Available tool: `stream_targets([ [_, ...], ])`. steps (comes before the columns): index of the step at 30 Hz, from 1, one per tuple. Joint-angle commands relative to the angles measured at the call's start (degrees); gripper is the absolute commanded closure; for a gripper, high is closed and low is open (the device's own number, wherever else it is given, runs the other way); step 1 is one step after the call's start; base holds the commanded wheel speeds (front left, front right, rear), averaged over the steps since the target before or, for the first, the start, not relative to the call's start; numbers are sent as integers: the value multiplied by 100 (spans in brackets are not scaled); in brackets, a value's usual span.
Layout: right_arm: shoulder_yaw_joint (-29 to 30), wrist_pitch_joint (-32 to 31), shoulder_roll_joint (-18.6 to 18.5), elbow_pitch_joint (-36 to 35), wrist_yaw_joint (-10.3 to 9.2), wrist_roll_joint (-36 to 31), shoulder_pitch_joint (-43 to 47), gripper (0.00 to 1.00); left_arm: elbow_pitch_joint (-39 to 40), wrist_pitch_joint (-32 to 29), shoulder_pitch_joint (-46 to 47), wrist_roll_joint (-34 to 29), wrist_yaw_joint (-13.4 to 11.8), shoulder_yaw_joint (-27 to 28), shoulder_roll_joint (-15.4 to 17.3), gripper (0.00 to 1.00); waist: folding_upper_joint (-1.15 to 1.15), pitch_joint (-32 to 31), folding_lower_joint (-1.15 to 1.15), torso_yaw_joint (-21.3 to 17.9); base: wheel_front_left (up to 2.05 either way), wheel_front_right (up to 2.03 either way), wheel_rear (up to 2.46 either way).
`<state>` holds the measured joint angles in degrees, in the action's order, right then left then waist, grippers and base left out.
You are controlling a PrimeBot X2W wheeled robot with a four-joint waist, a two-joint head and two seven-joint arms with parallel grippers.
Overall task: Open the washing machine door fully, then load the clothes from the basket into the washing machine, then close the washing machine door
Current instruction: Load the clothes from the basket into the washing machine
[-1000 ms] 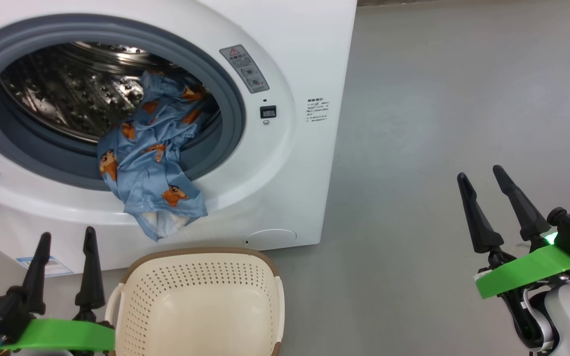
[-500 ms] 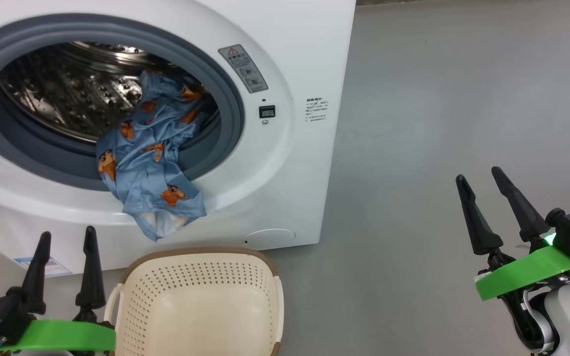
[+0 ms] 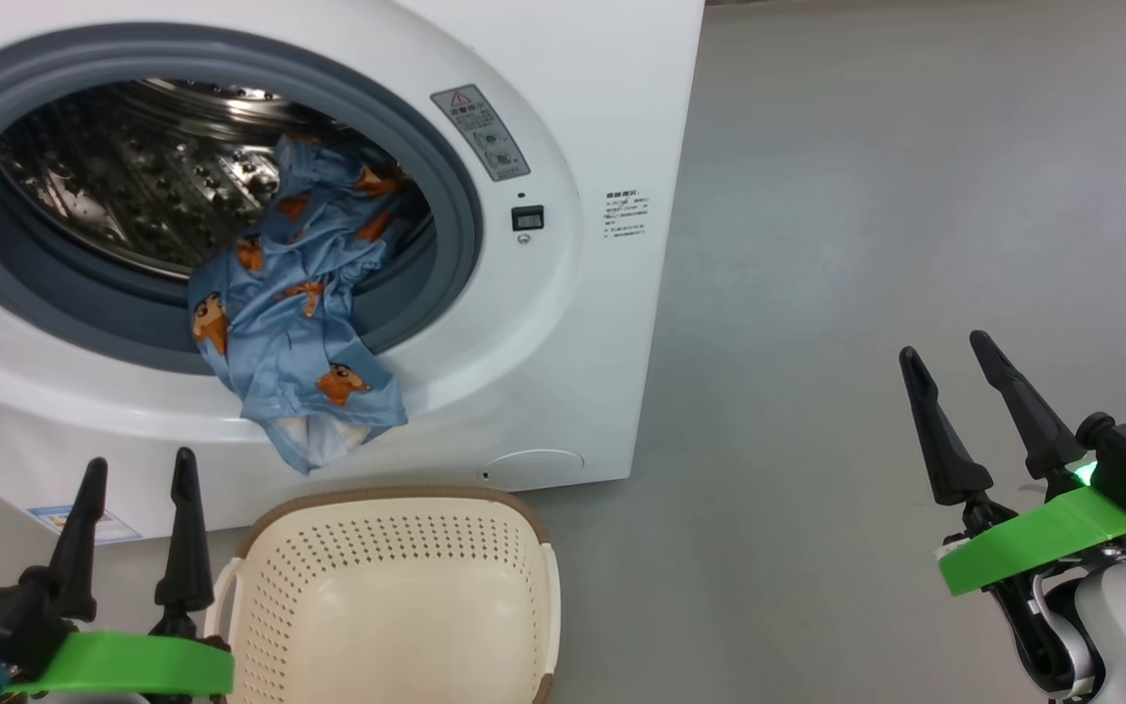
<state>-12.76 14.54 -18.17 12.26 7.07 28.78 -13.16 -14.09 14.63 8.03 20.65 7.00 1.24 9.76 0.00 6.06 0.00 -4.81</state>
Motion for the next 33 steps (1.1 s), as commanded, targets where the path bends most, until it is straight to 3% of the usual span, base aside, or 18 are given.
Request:
stream_targets([
  [1,-101,46,-116,-119,42,55,36,0,109,37,113,-6,-44,168,134,0,0,10,0,-8,0,0,0],
  [13,-162,46,-91,-112,42,71,-8,0,-364,-385,255,373,-41,112,8,0,0,109,0,-129,0,0,0],
  [19,-152,46,-32,-160,42,55,-84,0,-1082,-719,675,711,14,-49,79,0,0,368,0,-322,0,0,0],
  [33,-42,46,258,-377,42,-138,-356,0,-2842,-819,2218,1237,46,-700,368,0,0,1498,0,-884,0,0,0],
])
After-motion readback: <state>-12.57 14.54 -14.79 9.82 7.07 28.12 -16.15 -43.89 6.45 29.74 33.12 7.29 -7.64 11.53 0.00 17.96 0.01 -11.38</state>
